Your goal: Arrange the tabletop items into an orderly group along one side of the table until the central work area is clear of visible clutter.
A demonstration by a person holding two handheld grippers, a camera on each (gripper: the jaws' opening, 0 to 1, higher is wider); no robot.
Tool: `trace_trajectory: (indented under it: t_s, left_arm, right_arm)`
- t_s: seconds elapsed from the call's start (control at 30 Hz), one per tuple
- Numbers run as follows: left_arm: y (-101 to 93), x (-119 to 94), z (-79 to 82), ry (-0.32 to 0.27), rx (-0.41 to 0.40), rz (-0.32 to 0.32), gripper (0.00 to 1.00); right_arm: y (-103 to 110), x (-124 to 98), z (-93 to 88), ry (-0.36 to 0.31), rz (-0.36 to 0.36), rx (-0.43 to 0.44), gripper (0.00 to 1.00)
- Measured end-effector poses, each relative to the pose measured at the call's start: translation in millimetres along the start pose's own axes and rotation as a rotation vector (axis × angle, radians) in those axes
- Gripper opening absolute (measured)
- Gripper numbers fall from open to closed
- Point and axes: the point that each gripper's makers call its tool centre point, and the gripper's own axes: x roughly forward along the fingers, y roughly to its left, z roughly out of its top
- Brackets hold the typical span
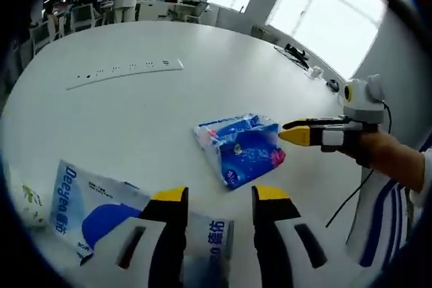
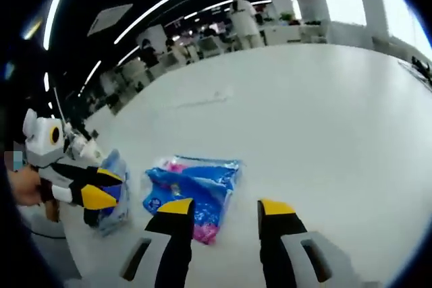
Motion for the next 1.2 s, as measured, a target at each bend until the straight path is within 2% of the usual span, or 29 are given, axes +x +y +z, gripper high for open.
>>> trace_trajectory:
  t_s: [0.07, 0.13, 0.3, 0.37, 0.5, 0.57, 0.77, 0.93, 1.13, 1.17, 1.2]
  left_arm:
    - [4.5, -8, 4.3, -0.036, 0.023, 0.027, 0.58]
    - [7.7, -19, 4.8, -0.049, 0.035, 0.046, 0.63]
    - [13.5, -42, -2.1, -0.068, 0.056, 0.071, 0.68]
    - [16.7, -54, -9.7, -0.062, 0.073, 0.078, 0.68]
    - [27.3, -82, -19.5, -0.103, 0.008, 0.100, 0.68]
    - [31.6, -92, -29.2, -0.105, 0.000, 0.103, 0.70]
    - [49.5, -121, -57.8, -0.111, -0.040, 0.128, 0.70]
    - [59.4, -142, -71.5, -0.135, -0.106, 0.134, 0.70]
    - [78.6, -167, -89.7, -0.142, -0.112, 0.166, 0.71]
    - [82.3, -171, -92.6, -0.138, -0.098, 0.177, 0.71]
    - [88.6, -176, -97.6, -0.120, -0.044, 0.202, 0.71]
  right_arm:
    - [5, -3, 1.3, -0.007, 0.005, -0.016, 0.43]
    - [9, -8, 1.0, -0.006, 0.001, -0.027, 0.48]
    - [20, -21, -2.6, -0.020, -0.013, -0.030, 0.70]
    - [25, -26, -6.3, -0.025, -0.014, -0.021, 0.75]
    - [43, -33, -21.7, -0.007, 0.015, -0.022, 0.76]
    - [51, -36, -29.6, 0.012, 0.022, -0.034, 0.76]
    - [73, -52, -39.0, 0.011, 0.046, -0.046, 0.79]
    - [89, -62, -48.1, 0.006, 0.060, -0.021, 0.80]
    - [101, -71, -58.7, 0.008, 0.066, 0.001, 0.81]
    - [102, -72, -59.5, 0.005, 0.065, 0.008, 0.81]
    - [104, -74, -60.6, 0.004, 0.065, 0.021, 0.81]
